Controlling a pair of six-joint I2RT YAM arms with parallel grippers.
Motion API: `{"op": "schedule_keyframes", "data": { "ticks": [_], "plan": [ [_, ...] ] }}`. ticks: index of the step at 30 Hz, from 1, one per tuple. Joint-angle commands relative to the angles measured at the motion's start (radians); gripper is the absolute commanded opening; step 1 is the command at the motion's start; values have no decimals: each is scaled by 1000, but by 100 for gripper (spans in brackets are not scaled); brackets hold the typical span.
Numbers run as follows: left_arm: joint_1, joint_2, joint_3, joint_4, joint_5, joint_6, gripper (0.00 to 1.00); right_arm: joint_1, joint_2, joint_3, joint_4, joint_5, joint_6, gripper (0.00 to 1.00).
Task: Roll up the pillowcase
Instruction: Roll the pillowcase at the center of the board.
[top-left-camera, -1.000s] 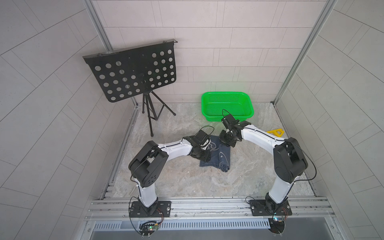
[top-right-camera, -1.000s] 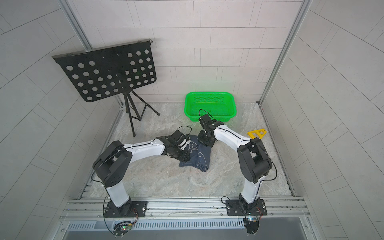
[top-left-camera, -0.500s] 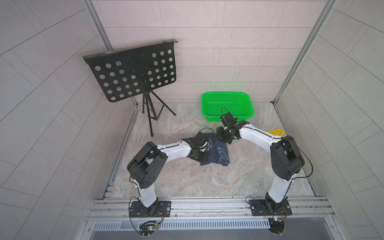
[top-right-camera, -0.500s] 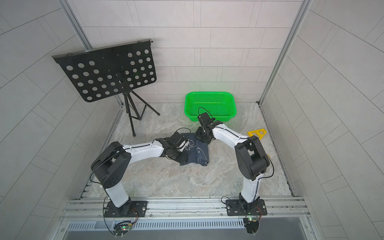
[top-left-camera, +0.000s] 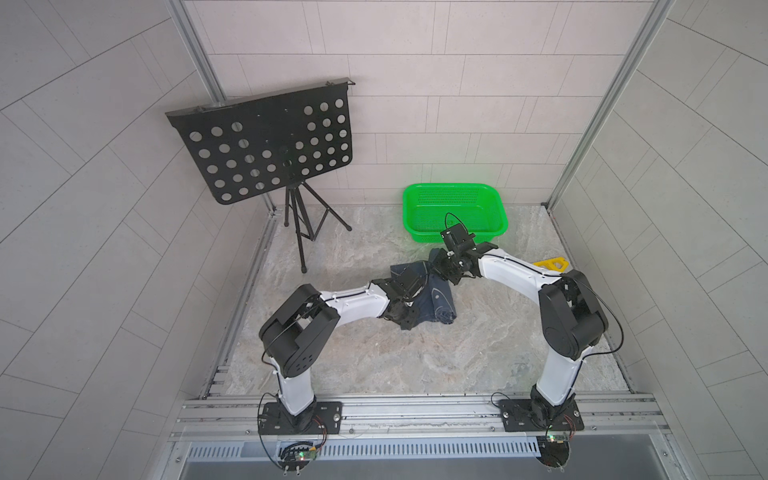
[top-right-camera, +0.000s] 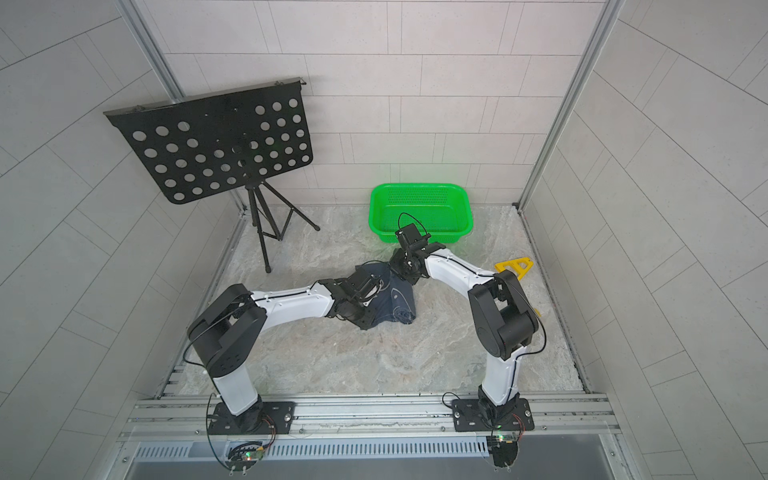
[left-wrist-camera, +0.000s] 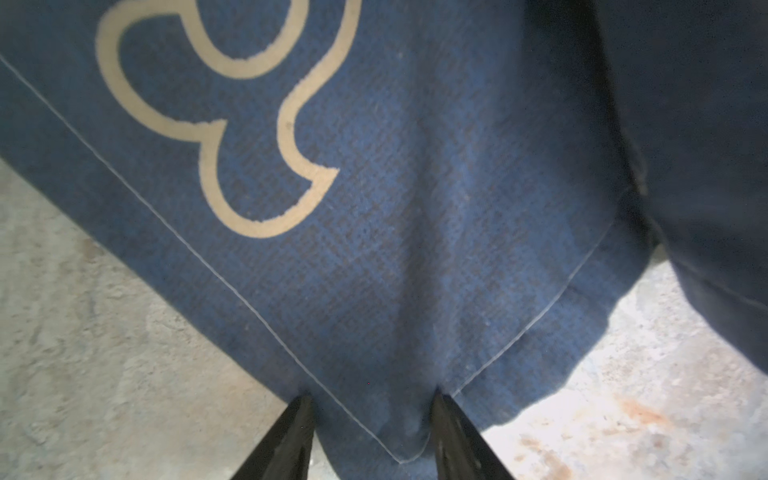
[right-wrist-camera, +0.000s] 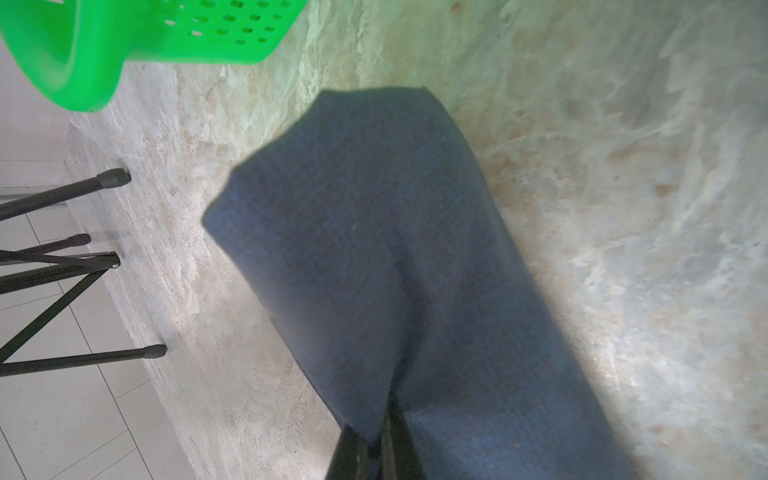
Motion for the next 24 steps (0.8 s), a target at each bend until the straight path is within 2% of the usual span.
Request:
{"op": "schedule_keyframes", "data": {
  "ticks": [1, 7, 13, 24],
  "plan": [
    [7, 47, -29, -104, -46, 13, 54, -6, 25, -5, 41, 32, 21, 0],
    [6, 12, -13, -116, -23, 10, 54, 16, 73, 21, 62, -4, -14, 4],
    [17, -35, 30, -148, -12, 16, 57, 33, 63, -19, 76, -86, -129, 10],
    [42, -140, 91, -231, 43, 17, 60, 47, 75, -4, 84, -193, -185, 31]
  ]
}}
